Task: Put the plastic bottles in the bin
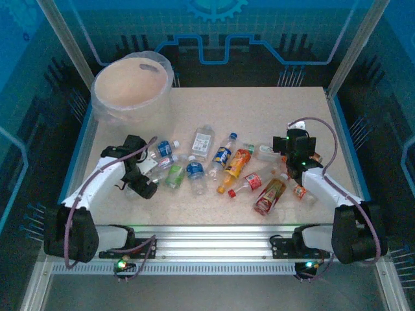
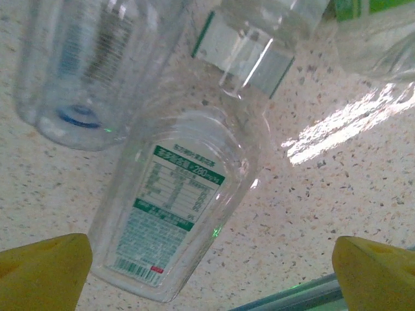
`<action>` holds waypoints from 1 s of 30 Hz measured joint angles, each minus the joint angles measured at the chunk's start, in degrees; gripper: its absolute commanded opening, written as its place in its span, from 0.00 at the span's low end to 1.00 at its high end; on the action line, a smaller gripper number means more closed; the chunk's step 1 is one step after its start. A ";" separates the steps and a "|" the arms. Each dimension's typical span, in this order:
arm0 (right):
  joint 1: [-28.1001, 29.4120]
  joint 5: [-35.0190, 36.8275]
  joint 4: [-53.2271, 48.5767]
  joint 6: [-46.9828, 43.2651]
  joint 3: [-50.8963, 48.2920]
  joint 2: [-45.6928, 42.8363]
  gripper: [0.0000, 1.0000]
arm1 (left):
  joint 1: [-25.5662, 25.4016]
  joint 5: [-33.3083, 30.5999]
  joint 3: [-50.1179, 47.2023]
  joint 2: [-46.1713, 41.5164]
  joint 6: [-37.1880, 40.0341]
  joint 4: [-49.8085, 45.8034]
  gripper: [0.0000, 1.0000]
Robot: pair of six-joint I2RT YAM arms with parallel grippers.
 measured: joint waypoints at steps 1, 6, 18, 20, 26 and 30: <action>0.00 0.00 0.00 0.02 0.00 0.00 1.00 | 0.00 -0.02 -0.15 0.90 0.11 -0.09 0.97; 0.00 -0.04 0.02 0.00 0.00 0.00 1.00 | 0.00 -1.05 -0.92 3.87 0.59 0.44 0.97; 0.00 -0.07 0.02 0.00 -0.02 0.02 1.00 | 0.00 -5.03 -1.11 6.34 1.88 4.20 0.98; 0.00 -0.07 0.02 0.00 -0.02 0.02 1.00 | 0.00 -5.40 -1.14 6.49 1.90 4.33 0.97; 0.00 -0.07 0.02 0.00 0.00 0.02 1.00 | 0.00 -5.95 -1.73 7.37 2.95 4.90 0.95; -0.02 -0.07 0.04 0.00 -0.02 0.04 1.00 | 0.00 -6.73 -1.97 8.20 3.15 5.44 0.93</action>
